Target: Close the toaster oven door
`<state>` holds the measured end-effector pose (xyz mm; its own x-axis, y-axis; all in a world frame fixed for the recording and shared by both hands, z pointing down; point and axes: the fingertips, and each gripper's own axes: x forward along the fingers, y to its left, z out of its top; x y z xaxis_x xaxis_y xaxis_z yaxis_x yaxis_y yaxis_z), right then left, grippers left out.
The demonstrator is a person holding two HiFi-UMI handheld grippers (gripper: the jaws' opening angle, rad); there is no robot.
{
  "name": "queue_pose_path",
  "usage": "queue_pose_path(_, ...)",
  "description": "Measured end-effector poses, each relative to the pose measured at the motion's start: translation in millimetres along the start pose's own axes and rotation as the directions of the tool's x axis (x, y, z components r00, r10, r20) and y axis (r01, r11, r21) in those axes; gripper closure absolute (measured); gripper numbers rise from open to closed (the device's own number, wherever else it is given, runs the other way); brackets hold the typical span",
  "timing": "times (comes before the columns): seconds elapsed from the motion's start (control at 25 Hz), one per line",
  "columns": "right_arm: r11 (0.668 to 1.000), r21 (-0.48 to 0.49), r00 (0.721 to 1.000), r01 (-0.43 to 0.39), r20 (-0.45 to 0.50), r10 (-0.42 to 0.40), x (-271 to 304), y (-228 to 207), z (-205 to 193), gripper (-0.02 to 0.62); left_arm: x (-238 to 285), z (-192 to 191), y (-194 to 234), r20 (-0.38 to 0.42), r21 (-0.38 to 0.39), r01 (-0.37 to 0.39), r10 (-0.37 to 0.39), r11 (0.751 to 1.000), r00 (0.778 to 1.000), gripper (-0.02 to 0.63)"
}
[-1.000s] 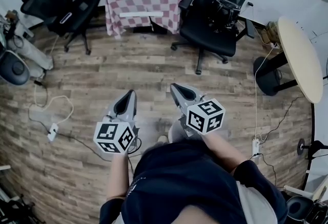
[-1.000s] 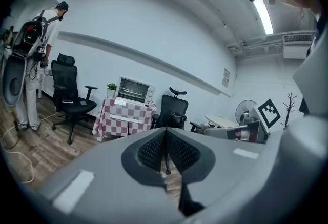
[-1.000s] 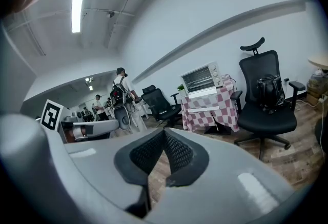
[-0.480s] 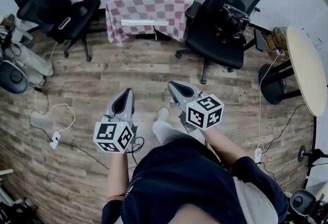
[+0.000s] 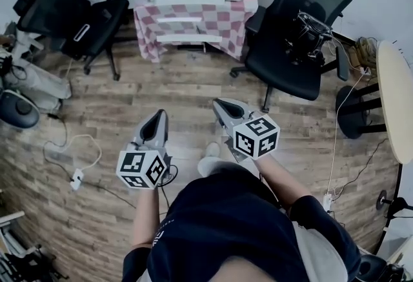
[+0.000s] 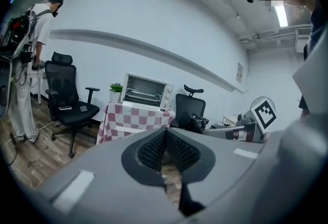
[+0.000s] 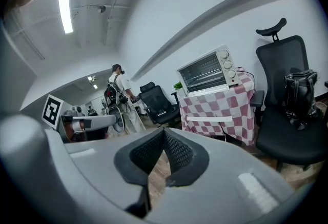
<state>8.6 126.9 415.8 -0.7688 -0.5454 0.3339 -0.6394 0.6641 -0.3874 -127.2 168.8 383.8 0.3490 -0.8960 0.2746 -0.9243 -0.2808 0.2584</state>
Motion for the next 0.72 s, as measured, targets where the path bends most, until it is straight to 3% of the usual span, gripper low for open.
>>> queue_pose_path(0.4, 0.999, 0.008, 0.999, 0.049, -0.001, -0.049, 25, -63, 23, 0.588, 66, 9, 17, -0.039, 0.004, 0.022, -0.022, 1.0, 0.999, 0.589)
queue_pose_path(0.48, 0.999, -0.009, 0.999, 0.05, -0.005, -0.05, 28, -69, 27, 0.541, 76, 12, 16, -0.037, 0.0, 0.035, -0.035, 0.999, 0.999, 0.589)
queue_pose_path(0.72, 0.996, -0.055, 0.997, 0.076, 0.0, -0.076, 34, -88, 28, 0.505, 100, 15, 11, -0.042, 0.011, 0.077, -0.076, 0.997, 0.996, 0.589)
